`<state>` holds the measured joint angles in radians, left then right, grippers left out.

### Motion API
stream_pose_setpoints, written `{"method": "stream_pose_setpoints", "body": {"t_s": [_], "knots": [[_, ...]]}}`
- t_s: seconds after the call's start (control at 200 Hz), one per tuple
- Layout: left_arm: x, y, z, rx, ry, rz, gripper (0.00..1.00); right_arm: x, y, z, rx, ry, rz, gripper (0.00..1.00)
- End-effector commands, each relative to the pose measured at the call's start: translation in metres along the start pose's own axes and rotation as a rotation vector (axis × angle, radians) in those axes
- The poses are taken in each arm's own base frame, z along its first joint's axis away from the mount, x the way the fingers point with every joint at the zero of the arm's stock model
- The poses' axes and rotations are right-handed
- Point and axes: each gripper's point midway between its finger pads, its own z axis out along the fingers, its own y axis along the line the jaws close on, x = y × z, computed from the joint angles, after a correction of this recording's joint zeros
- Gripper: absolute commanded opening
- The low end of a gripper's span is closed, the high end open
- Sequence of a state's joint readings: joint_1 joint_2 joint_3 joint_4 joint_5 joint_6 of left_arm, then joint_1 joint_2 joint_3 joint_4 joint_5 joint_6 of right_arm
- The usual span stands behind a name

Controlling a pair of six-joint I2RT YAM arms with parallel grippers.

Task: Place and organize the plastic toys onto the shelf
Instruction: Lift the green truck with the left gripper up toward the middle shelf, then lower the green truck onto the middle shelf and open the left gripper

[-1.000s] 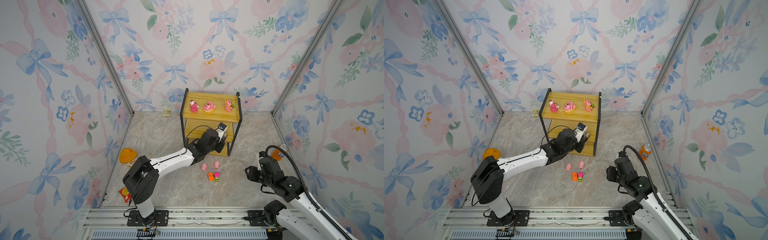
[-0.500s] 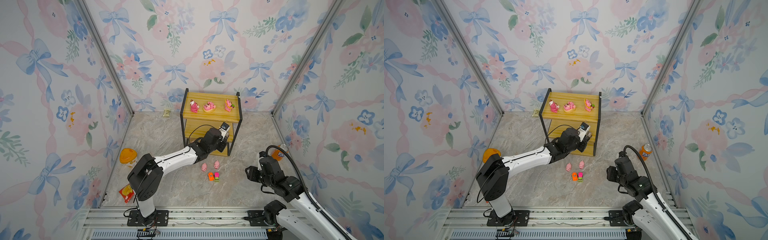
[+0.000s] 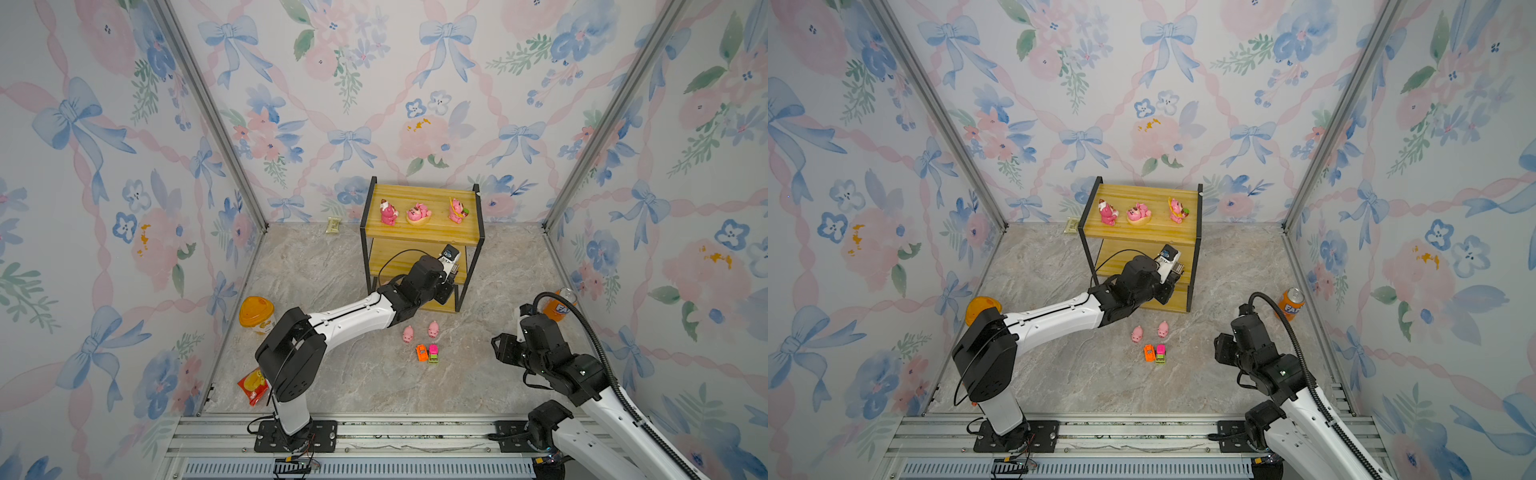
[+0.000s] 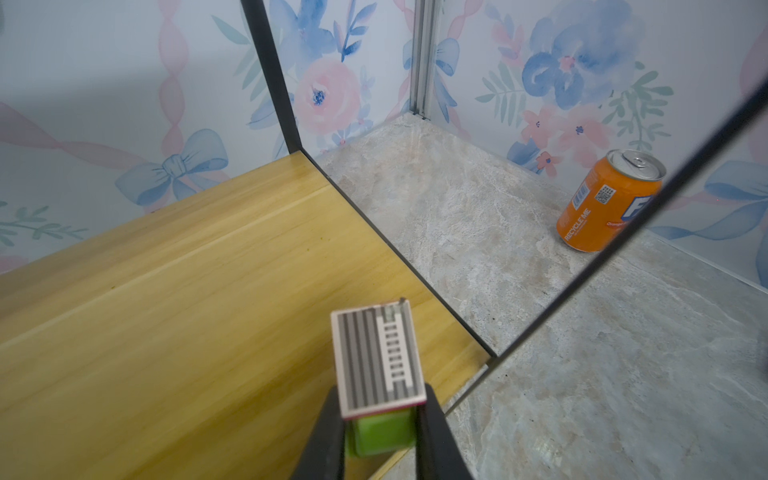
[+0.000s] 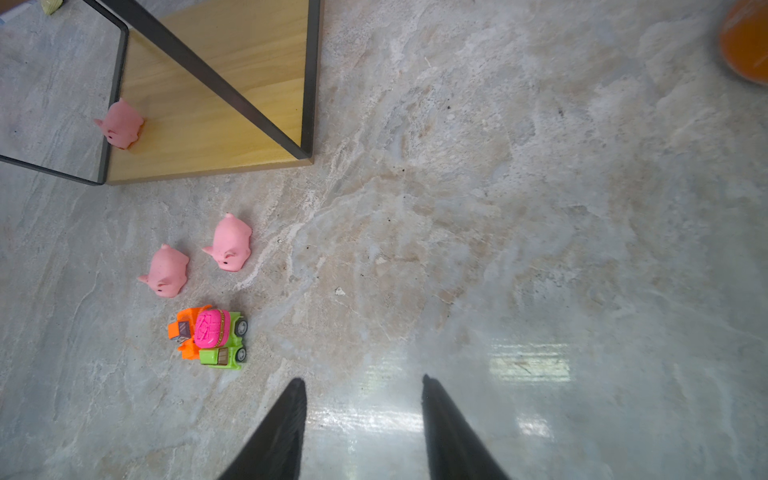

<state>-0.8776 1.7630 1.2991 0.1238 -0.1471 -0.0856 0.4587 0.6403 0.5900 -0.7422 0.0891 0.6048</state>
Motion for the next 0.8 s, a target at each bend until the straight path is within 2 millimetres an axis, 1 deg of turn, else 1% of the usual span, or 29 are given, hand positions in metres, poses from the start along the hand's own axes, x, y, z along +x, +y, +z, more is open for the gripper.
{"method": "stream_pose_setpoints", "body": {"t_s": [0.0, 0.09, 0.515, 0.795], "knots": [[0.0004, 0.0005, 0.0043, -0.019, 0.008, 0.01, 0.18, 0.0053, -0.0063, 0.0012, 0.016, 0.013, -0.003, 0.48], [0.0007, 0.0012, 0.0049, -0.025, 0.009, 0.005, 0.2, 0.0057, -0.0065, 0.0014, 0.017, 0.014, -0.003, 0.48], [0.0009, 0.0055, 0.0056, -0.079, -0.009, -0.017, 0.19, 0.0069, -0.0072, 0.0024, 0.016, 0.015, 0.0, 0.48], [-0.0023, 0.0056, 0.0068, -0.118, -0.051, -0.033, 0.22, 0.0086, -0.0075, 0.0035, 0.015, 0.019, -0.003, 0.48]]}}
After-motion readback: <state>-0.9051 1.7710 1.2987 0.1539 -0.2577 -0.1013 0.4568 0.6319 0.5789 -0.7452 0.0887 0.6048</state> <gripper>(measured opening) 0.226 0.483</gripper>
